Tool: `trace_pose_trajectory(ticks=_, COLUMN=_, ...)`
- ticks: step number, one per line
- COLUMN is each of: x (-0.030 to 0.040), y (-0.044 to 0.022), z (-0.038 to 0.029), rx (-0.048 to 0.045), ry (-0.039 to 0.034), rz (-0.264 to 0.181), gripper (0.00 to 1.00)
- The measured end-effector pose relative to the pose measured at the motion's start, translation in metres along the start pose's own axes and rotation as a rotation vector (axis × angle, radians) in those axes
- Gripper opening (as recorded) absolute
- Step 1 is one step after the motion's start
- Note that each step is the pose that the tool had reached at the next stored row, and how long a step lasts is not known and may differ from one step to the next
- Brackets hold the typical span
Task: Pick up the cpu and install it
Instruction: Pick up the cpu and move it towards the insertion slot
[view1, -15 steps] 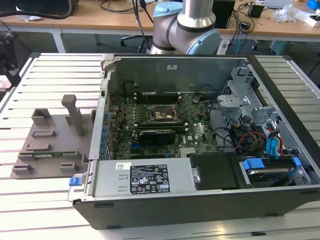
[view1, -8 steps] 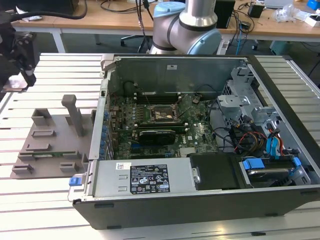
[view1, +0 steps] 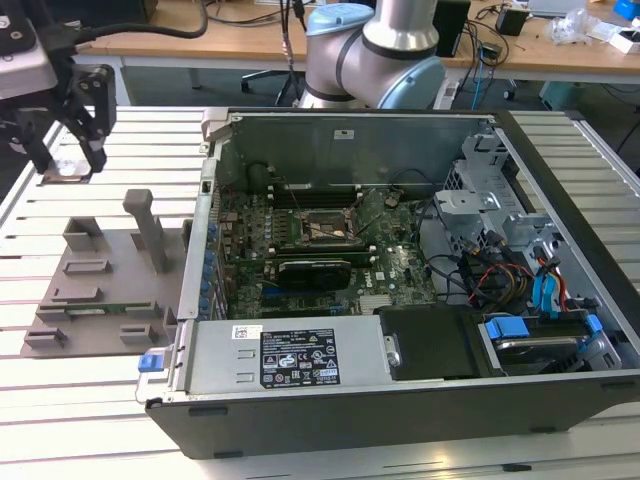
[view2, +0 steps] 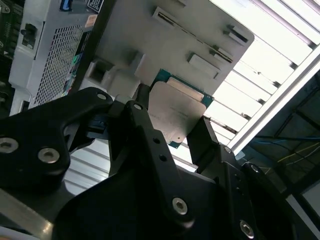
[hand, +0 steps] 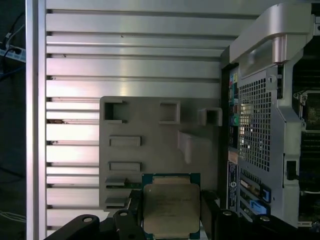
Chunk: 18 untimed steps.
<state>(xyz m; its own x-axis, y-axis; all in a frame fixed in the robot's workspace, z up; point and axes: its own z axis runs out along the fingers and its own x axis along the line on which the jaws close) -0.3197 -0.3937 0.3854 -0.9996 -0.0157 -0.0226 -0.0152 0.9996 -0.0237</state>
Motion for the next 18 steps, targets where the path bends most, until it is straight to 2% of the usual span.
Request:
trace_pose_trajectory(ticks=1, x=-0.0032, y=0.0001, z=0.0001, rx=0.0000, ry=0.0000, rz=0.000, gripper=0.55)
trace_pose_trajectory(ticks=4, x=-0.0240, y=0.0018, z=0.0006, rx=-0.0001, ry=0.0005, rz=0.000, gripper=0.55)
trace_pose_trajectory(ticks=6, x=-0.0315, y=0.0024, z=0.0008, rx=0.0001, ry=0.0009, rz=0.000, gripper=0.55)
trace_pose_trajectory(ticks=7, x=-0.0393, y=0.0032, z=0.0011, rx=0.0000, ry=0.0010, rz=0.000, gripper=0.55)
trace_pose_trajectory(ticks=9, x=-0.0475, y=0.0040, z=0.0012, rx=0.0001, ry=0.0014, rz=0.000, gripper=0.55)
trace_pose_trajectory(ticks=11, x=-0.0605, y=0.0053, z=0.0017, rx=0.0000, ry=0.0017, rz=0.000, gripper=0.55)
trace_pose_trajectory(ticks=18, x=-0.0924, y=0.0089, z=0.0025, rx=0.0001, ry=0.0032, rz=0.000, gripper=0.55)
